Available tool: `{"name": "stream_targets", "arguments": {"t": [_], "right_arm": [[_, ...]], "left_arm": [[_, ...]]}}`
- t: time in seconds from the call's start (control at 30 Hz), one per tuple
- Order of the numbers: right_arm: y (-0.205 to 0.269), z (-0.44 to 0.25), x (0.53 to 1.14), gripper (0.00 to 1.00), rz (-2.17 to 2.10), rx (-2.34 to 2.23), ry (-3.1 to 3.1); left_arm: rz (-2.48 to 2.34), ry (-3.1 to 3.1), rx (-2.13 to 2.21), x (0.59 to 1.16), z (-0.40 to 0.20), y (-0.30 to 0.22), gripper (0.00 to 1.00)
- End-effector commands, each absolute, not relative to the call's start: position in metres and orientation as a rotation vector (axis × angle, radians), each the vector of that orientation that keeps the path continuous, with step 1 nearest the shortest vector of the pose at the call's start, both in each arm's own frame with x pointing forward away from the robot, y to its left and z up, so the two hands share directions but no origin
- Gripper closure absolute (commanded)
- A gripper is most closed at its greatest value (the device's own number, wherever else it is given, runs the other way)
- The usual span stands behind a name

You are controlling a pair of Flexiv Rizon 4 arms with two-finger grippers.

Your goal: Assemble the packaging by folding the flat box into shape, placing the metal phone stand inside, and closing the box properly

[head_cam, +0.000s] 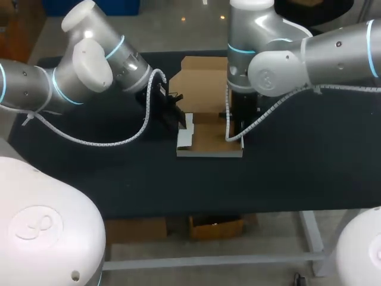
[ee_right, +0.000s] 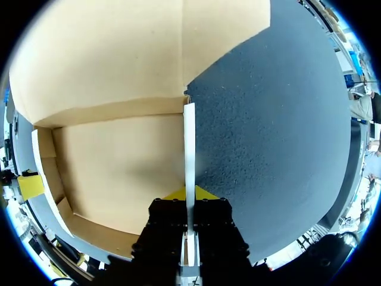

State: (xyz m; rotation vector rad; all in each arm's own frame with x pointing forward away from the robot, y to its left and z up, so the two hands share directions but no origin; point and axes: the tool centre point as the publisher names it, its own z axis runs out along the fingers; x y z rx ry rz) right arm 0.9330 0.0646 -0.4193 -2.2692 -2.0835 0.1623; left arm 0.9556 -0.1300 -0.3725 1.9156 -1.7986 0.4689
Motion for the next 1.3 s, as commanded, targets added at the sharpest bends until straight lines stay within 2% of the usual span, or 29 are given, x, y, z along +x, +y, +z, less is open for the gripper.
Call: {"name": "stream_targets", "arguments": {"t": [0.03, 0.57, 1.3], "right_arm": [[0.066, -0.419, 0.933, 1.00, 0.163, -2.266, -2.083], [0.066, -0.419, 0.933, 1.00, 0.163, -2.266, -2.083], [0.066, -0.419, 0.933, 1.00, 0.163, -2.266, -2.083]], "left_arm": [[0.380, -1.858, 1.988, 0.952, -0.373, -0.138, 0.69], [0.259, -1.948, 2.128, 0.943, -0.388, -0.130, 0.68], [0.168, -1.974, 2.220, 0.943, -0.400, -0.123, 0.73]]}}
